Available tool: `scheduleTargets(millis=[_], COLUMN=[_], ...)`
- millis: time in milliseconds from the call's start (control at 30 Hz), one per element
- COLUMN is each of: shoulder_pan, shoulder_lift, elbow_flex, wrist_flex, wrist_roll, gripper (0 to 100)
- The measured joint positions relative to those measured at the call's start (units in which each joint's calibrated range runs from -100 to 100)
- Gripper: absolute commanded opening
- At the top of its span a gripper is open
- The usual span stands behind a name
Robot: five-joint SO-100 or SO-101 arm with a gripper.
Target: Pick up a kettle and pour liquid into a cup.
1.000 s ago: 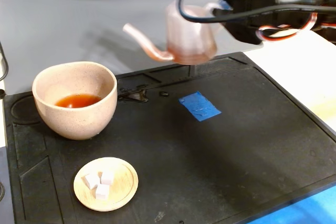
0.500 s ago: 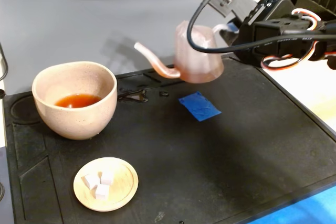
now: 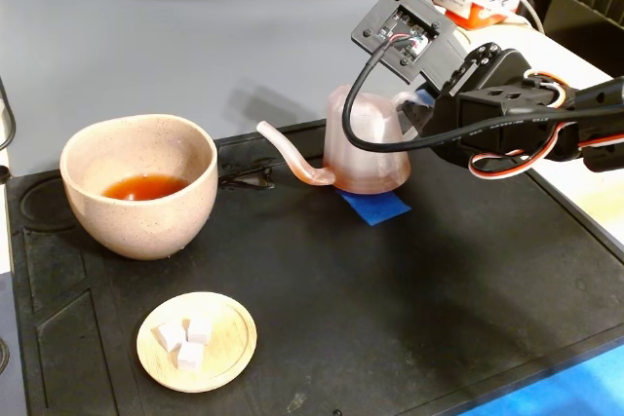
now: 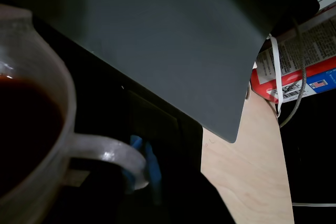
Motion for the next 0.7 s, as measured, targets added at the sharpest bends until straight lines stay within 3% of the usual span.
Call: scheduleTargets(millis=[700], shoulder_pan=[0.8], shoulder_lift=[0.3], elbow_flex=[3.2], wrist_flex=[-0.4], wrist_roll=[1.3], gripper=[1])
